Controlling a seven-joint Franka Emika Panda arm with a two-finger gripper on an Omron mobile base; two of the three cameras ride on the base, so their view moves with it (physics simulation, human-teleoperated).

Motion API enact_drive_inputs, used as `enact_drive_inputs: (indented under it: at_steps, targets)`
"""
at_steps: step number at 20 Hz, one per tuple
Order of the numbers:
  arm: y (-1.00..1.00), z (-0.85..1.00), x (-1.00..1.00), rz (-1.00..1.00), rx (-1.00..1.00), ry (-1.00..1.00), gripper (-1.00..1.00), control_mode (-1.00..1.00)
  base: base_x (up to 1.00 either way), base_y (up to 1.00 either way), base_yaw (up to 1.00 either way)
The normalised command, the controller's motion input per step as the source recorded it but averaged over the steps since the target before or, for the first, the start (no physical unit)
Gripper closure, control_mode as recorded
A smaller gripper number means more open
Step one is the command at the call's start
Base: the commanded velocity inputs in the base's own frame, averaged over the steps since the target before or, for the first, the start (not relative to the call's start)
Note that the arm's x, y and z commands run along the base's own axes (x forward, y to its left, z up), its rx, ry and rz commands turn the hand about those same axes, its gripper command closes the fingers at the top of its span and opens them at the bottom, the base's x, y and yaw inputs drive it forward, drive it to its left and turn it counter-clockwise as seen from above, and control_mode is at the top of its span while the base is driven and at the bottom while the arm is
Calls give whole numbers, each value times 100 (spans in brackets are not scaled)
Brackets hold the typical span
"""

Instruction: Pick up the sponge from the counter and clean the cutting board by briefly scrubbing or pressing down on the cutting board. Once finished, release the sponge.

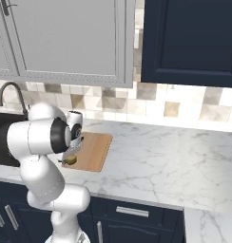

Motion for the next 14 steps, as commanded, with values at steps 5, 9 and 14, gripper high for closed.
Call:
enact_drive_inputs:
  at_steps: [5, 9, 14]
  targets:
    - [0, -6, 60, 0, 0, -5, 100, -100, 0, 0, 0]
    - [0, -2, 66, 0, 3, -12, 100, -100, 0, 0, 0]
    - [0, 0, 66, 0, 6, -18, 100, -100, 0, 0, 0]
